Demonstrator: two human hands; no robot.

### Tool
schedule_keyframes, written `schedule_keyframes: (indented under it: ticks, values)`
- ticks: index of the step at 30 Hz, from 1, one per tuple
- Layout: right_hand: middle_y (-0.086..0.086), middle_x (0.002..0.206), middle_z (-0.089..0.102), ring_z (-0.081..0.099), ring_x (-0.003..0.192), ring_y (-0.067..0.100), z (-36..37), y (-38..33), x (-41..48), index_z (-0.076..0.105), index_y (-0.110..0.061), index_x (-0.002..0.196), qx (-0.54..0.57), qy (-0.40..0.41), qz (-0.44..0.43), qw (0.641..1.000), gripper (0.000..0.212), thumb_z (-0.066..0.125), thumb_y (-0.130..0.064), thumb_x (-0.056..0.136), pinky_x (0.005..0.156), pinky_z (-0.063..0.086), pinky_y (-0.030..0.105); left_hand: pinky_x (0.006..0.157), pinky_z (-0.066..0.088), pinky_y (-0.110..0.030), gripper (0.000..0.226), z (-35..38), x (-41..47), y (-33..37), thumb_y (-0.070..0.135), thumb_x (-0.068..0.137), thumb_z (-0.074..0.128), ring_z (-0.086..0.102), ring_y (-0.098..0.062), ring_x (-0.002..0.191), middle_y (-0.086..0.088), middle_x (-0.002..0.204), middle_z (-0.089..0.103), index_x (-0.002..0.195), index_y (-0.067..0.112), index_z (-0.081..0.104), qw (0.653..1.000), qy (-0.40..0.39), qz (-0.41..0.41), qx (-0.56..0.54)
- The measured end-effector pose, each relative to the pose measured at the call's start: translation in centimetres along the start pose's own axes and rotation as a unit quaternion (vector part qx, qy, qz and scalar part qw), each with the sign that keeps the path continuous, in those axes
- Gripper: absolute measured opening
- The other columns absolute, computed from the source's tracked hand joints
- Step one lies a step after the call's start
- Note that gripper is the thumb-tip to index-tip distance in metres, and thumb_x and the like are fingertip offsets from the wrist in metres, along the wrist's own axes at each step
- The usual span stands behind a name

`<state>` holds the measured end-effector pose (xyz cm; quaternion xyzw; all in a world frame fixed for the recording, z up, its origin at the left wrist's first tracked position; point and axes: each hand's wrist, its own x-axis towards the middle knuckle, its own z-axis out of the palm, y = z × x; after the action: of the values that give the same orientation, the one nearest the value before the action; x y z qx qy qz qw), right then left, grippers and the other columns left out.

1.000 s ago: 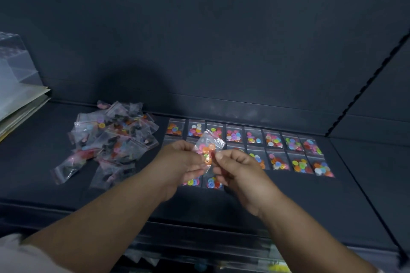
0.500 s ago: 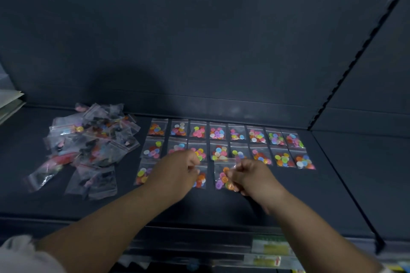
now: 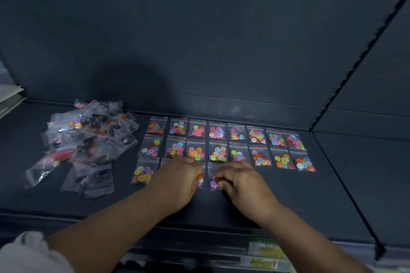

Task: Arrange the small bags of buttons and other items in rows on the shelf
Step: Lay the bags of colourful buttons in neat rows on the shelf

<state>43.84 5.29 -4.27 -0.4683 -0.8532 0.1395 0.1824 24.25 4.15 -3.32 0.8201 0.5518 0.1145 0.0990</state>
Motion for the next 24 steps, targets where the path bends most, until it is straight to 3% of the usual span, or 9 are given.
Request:
schedule_keyframes:
  ticks: [3, 13, 19, 24]
  values:
    - [-0.005, 0.104, 0.067, 0.054, 0.097, 0.019, 0.4, 0.2, -0.1, 0.071, -0.018, 0.098, -0.011, -0.001, -0.001, 1.000, 0.015, 0.064, -0.015, 0.085, 0.085, 0.033, 0.016, 0.084, 0.045, -0.033, 0.019, 0.4, -0.1, -0.2, 0.022, 0.091, 0.048, 0.050, -0.014, 0.095, 0.003, 0.102, 0.058, 0.102, 0.019, 0.063, 1.000, -0.011, 0.003, 0.003]
    - [-0.006, 0.109, 0.064, 0.049, 0.102, 0.016, 0.3, -0.1, 0.2, 0.069, -0.020, 0.104, -0.010, -0.005, 0.015, 1.000, 0.018, 0.058, -0.018, 0.090, 0.087, 0.035, 0.017, 0.086, 0.045, -0.034, 0.019, 1.0, 0.0, -0.7, 0.025, 0.091, 0.050, 0.049, -0.015, 0.099, 0.003, 0.104, 0.057, 0.104, 0.019, 0.062, 1.000, -0.001, 0.016, 0.002]
    - [-0.004, 0.094, 0.062, 0.050, 0.094, 0.018, -0.4, -1.3, 1.3, 0.066, -0.020, 0.086, -0.019, 0.022, 0.020, 0.999, 0.014, 0.053, -0.015, 0.091, 0.082, 0.042, 0.026, 0.093, 0.042, -0.032, 0.028, -0.4, -0.4, -1.6, 0.028, 0.091, 0.054, 0.047, -0.014, 0.107, 0.003, 0.112, 0.055, 0.116, 0.019, 0.059, 0.999, 0.044, 0.016, -0.015]
    - [-0.001, 0.098, 0.065, 0.053, 0.094, 0.019, -0.3, -4.2, 3.9, 0.068, -0.016, 0.098, -0.027, 0.052, -0.015, 0.998, 0.015, 0.058, -0.013, 0.088, 0.081, 0.039, 0.022, 0.093, 0.043, -0.032, 0.029, -2.7, -1.4, -4.1, 0.030, 0.089, 0.054, 0.052, -0.016, 0.105, 0.002, 0.113, 0.059, 0.116, 0.019, 0.061, 0.995, 0.101, -0.009, 0.002]
